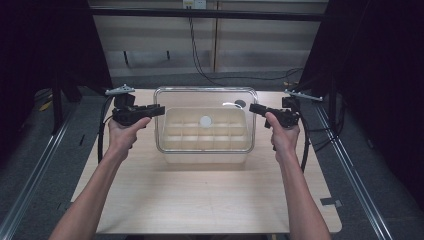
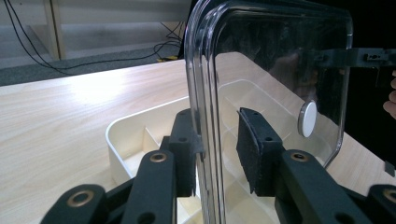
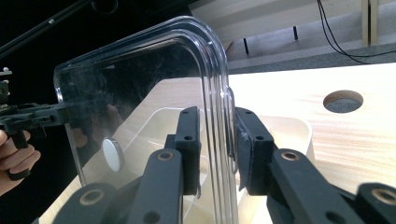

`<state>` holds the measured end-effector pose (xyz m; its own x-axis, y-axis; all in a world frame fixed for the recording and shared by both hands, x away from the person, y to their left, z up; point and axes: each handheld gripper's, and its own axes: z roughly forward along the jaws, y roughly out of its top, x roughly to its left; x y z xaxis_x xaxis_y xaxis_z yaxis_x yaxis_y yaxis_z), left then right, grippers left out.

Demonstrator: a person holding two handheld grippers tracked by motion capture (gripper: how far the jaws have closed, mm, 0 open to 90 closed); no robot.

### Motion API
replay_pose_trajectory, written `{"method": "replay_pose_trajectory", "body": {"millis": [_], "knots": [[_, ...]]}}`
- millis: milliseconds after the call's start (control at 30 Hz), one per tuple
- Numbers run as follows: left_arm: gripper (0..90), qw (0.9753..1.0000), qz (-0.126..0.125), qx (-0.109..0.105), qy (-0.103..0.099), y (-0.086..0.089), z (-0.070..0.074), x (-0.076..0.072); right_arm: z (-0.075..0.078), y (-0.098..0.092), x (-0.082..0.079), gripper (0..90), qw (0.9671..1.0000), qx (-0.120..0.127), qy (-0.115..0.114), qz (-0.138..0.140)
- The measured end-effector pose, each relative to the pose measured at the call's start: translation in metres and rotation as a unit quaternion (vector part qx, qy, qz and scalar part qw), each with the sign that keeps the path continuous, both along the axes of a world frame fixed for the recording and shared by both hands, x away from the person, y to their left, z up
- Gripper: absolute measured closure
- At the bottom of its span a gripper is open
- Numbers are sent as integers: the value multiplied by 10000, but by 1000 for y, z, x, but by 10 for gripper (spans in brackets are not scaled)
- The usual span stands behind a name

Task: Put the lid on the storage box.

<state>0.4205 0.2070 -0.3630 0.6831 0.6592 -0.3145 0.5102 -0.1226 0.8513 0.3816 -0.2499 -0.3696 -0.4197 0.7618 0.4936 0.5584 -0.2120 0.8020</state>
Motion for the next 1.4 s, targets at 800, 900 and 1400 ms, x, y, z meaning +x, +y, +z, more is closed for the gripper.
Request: {"method": "replay_pose_trajectory", "body": {"millis": [800,900,1400], "knots": [[638,9997,28,42,220,-5,-18,25,-16,-1,22,725,9996,-189,177,-70],[635,9997,37,17,242,-6,-21,28,-19,-1,26,717,9995,-189,235,-100],[601,9989,87,122,443,-4,-38,41,-35,5,41,684,9984,-362,388,-202]]}}
